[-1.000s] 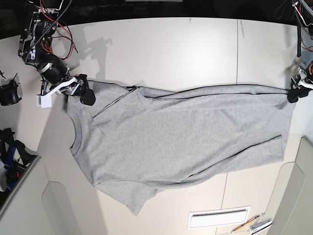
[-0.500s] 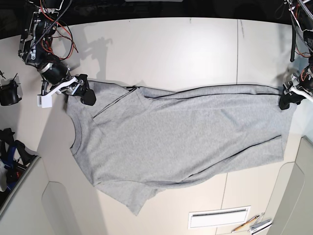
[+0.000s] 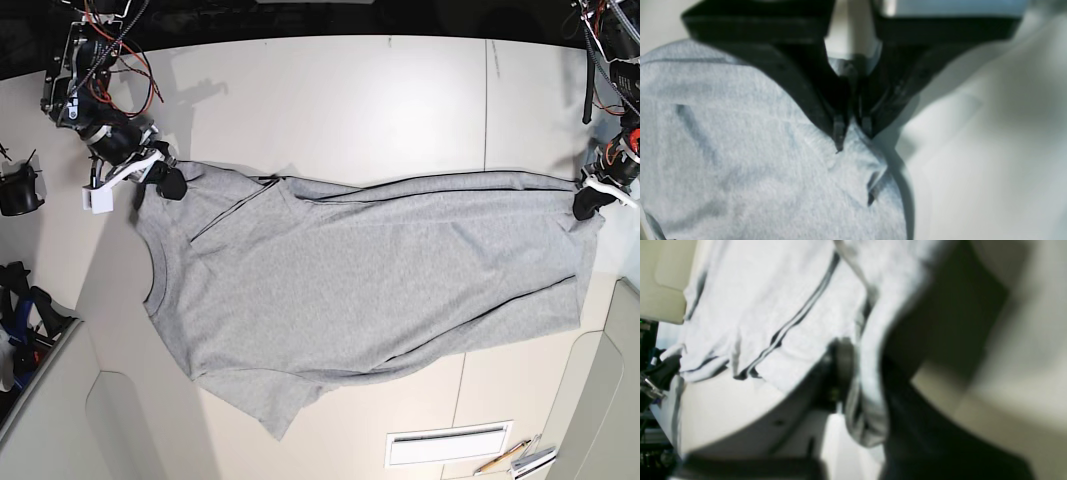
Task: Fold the T-shirt properly
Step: 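Regrip the shirt edge with the right gripper near the sleeve seam, then pull the shirt edge with both grippers toward the robot, straightening it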
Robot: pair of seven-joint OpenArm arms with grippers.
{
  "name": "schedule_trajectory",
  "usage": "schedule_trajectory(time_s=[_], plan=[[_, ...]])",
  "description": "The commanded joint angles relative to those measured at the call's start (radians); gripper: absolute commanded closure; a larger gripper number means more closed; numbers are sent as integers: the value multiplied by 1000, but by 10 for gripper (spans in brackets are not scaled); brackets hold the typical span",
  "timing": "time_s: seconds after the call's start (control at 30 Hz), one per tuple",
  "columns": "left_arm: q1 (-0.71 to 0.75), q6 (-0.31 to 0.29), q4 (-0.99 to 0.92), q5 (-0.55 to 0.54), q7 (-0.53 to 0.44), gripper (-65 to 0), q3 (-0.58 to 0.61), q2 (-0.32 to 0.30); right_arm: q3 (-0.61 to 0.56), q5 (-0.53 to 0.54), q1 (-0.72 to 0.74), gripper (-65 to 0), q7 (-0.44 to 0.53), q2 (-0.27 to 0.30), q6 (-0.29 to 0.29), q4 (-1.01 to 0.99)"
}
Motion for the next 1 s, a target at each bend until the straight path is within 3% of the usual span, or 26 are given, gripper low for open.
schedule_trajectory(time_s=[0.0,0.17,0.3,0.47,0.7,0.97], plan=[[-6,-13,11,4,8,0,-2,-20,1,6,11,0,13,8,5,12],[-5,-18,17,3,9,0,-2,-20,1,14,22,0,-3,9,12,20],[-5,-18,21,-12,26,0,-2,-32,18,61,21,0,-83,10,12,56],[-2,-38,21,-101,122,0,-3,-72,67,104,21,0,-173,14,20,109],[57,-38,47,-186,156,0,-4,-101,78,116,-9,0,-179,43,20,122],[225,-38,243,-230,204,0,-26,-100,79,148,-108,0,-187,100,23,123]])
